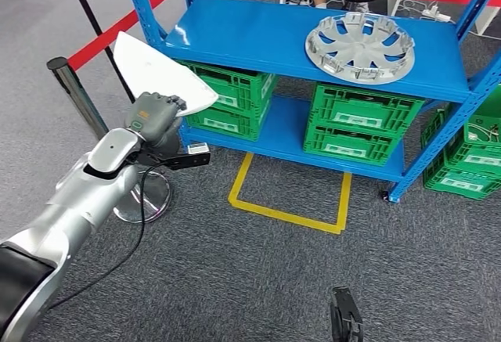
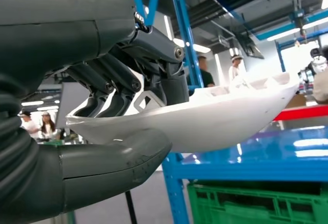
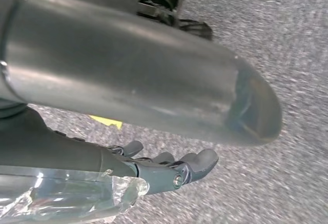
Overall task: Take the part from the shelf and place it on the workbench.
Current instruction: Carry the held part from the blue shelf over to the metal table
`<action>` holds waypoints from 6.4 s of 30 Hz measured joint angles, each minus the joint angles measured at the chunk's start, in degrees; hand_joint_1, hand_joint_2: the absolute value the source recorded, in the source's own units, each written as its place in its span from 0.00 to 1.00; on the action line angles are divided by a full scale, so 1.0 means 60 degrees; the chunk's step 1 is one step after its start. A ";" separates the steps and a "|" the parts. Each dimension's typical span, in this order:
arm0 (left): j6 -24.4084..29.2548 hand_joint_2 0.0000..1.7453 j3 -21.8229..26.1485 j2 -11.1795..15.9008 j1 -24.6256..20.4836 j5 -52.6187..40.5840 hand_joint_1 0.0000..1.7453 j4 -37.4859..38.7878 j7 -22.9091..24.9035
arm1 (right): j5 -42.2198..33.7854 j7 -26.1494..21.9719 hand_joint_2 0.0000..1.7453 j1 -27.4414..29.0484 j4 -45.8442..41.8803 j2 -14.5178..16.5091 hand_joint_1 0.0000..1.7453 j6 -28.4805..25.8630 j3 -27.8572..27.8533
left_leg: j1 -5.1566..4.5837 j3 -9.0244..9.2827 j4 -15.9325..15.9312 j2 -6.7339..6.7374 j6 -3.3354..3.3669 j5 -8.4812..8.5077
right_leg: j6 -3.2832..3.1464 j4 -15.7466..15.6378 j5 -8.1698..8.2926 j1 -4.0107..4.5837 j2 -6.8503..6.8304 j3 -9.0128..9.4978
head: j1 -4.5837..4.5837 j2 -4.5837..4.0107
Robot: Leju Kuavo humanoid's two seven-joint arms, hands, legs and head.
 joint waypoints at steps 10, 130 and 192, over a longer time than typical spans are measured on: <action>-0.0145 1.00 0.0048 0.0313 0.0331 -0.0067 0.97 -0.0251 0.0143 | -0.0480 -0.0370 0.00 0.0315 -0.0046 -0.0111 0.00 -0.0330 -0.0046 | 0.0019 0.0443 -0.0210 0.1114 -0.0075 0.0074 | 0.0114 0.0052 0.0086 0.0099 -0.0998 -0.0144 | -0.0071 0.0001; -0.1256 1.00 0.2387 0.3426 0.1673 0.1172 0.97 -0.3410 0.0280 | -0.0342 0.0144 0.00 0.1012 -0.0016 0.0047 0.00 -0.0790 -0.0127 | 0.0097 -0.0380 0.0800 0.0896 -0.0212 -0.0004 | -0.0076 -0.0019 -0.0053 0.0149 -0.0849 -0.0008 | -0.0095 0.0000; -0.1147 1.00 0.2167 0.2858 0.0880 0.1160 0.97 -0.2919 0.0342 | -0.0160 0.0225 0.00 0.0962 -0.0009 0.0039 0.00 -0.0871 -0.0205 | 0.0050 -0.0092 0.0283 0.0988 -0.0118 0.0105 | -0.0057 0.0078 -0.0102 0.0176 -0.0836 -0.0094 | -0.0183 0.0000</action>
